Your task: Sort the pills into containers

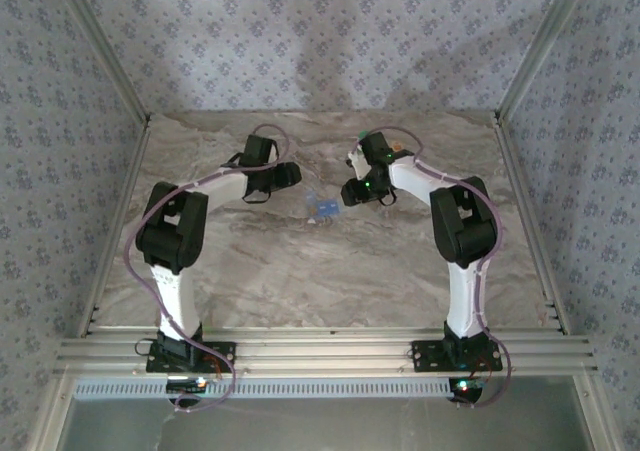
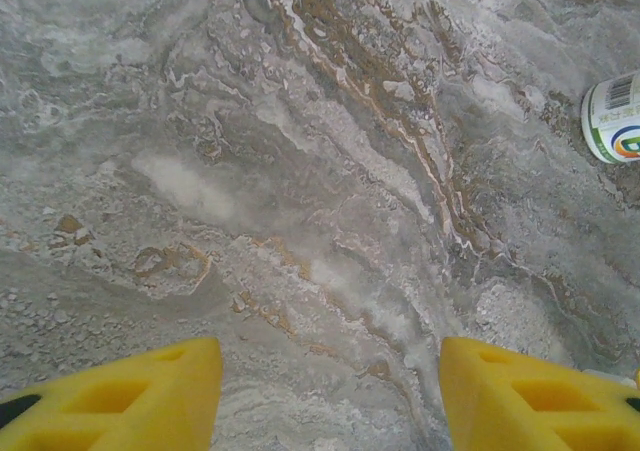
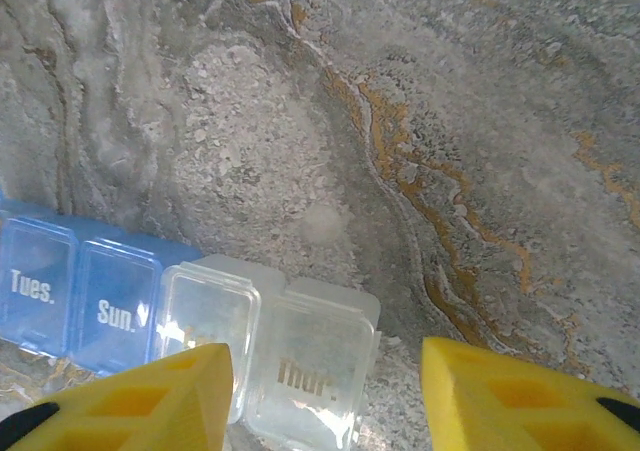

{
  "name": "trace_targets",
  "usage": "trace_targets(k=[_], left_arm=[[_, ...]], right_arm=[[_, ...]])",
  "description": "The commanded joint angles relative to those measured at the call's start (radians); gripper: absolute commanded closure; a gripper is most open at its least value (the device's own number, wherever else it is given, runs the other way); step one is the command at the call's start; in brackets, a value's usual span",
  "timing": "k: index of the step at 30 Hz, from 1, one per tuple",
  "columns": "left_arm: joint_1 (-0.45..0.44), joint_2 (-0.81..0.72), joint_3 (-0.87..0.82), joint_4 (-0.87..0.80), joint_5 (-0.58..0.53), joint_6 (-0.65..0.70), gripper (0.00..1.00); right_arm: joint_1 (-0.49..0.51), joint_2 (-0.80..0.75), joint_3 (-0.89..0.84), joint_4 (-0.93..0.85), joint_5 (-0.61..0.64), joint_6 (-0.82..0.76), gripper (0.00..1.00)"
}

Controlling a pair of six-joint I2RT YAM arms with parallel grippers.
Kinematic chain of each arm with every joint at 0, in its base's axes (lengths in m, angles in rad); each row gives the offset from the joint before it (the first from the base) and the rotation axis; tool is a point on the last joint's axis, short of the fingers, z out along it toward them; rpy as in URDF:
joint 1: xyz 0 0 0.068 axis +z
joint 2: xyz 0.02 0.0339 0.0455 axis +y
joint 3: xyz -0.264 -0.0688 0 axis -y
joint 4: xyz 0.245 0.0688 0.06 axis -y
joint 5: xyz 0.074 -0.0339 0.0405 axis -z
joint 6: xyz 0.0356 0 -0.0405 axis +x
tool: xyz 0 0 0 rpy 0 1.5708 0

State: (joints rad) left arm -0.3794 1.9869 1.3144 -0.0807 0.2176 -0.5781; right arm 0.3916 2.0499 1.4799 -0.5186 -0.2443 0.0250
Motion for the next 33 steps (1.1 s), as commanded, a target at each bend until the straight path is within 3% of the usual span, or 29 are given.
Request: trace_targets(k=[1, 8, 33], left_arm=[[-0.005, 0.019, 0.028, -0.031, 0.034, -0.010, 0.42], [-0.015, 0.038, 0.046, -0.054, 0.056, -0.005, 0.45], [-0.026, 0.086, 0.114, -0.157, 0.181, 0.008, 0.57]], right_arm=[[0.002, 0.036, 0.029, -0.051, -0.016, -0.020, 0.49], [-0.001, 0.058, 0.028, -0.061, -0.029, -0.011, 0.54], [-0.007, 0.056, 0.011, -0.047, -0.041, 0.009, 0.55]])
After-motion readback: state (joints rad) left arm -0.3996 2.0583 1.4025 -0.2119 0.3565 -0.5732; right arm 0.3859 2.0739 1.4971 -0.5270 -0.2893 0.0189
